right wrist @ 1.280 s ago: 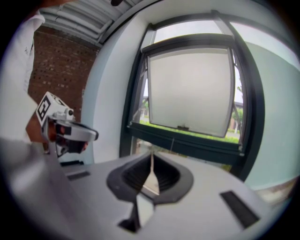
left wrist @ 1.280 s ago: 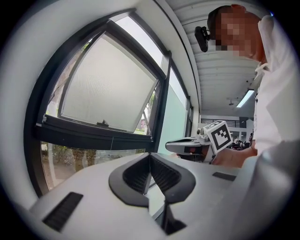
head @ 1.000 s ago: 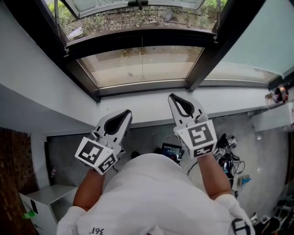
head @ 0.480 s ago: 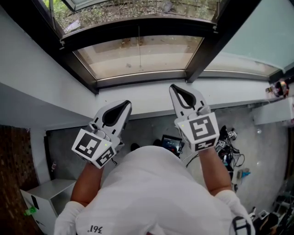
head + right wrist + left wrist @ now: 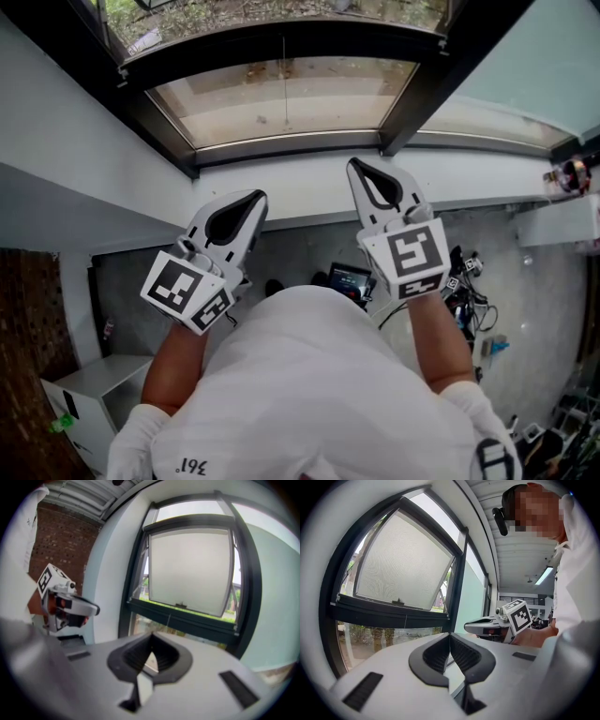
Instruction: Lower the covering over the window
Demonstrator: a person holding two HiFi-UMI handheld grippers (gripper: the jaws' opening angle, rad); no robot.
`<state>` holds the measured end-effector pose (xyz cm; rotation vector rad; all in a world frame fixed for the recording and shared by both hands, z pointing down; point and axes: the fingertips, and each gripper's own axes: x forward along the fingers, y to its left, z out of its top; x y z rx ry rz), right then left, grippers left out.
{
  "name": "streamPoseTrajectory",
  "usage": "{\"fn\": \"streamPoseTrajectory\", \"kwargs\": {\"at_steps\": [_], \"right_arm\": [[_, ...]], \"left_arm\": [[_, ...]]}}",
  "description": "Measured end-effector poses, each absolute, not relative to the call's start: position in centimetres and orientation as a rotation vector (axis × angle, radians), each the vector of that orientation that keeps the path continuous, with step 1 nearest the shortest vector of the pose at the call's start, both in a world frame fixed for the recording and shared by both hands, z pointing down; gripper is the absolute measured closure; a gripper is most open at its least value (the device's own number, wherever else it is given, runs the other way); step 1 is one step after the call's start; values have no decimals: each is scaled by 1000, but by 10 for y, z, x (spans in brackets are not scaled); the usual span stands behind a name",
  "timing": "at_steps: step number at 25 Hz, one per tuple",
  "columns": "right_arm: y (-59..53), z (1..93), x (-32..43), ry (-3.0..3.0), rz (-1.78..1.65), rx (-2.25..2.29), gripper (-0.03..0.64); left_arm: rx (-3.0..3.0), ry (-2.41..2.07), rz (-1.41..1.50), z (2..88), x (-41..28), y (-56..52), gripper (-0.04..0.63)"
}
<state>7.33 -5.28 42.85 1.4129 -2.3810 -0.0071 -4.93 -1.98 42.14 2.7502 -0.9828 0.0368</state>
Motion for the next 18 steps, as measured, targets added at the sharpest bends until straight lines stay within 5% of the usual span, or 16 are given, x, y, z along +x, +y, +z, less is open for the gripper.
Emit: {"fn": "streamPoseTrajectory", "kwargs": {"at_steps": [18], "right_arm": [[-53, 431, 68, -2385, -21, 1375, 595]], "left_arm": [[2749, -982, 44, 421, -45, -24, 575]]}}
